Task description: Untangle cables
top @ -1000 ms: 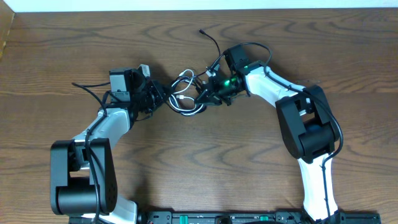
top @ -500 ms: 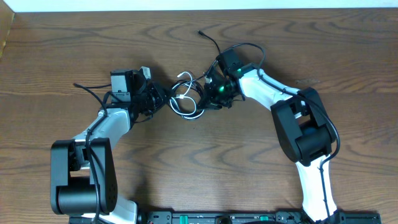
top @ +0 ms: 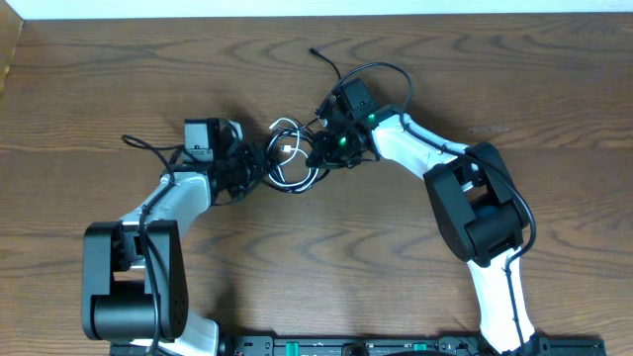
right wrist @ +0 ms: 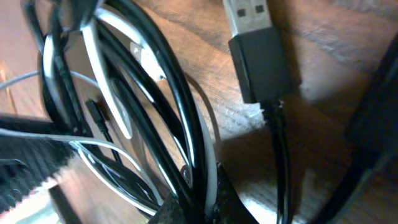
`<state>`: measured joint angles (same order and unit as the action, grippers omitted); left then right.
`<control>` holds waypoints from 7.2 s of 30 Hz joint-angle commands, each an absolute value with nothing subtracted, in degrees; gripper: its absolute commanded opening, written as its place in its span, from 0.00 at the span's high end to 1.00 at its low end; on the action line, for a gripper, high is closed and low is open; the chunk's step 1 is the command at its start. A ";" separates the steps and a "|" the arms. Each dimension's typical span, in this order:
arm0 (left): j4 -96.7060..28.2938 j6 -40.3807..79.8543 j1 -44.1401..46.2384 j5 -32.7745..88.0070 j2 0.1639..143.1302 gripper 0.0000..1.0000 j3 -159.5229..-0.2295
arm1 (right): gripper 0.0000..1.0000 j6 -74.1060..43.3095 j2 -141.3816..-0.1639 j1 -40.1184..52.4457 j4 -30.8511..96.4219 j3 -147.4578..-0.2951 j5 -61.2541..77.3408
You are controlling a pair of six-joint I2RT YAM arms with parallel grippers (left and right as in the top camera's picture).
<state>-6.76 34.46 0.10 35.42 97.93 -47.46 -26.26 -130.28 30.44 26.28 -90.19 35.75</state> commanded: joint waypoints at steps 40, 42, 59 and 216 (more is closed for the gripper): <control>-9.26 42.30 10.70 14.24 96.55 0.79 -47.88 | 0.99 -20.08 -128.90 35.79 29.12 -90.19 22.83; -8.36 42.30 10.70 14.26 96.55 0.79 -47.88 | 0.99 -20.08 -128.90 35.79 29.12 -90.19 22.83; -5.82 45.01 2.00 39.77 91.59 0.93 -49.17 | 0.99 -17.50 -128.90 35.77 30.30 -90.19 18.68; -5.23 33.30 -3.42 10.92 91.31 0.92 -48.99 | 0.99 -11.05 -115.04 37.76 15.40 -92.99 -0.89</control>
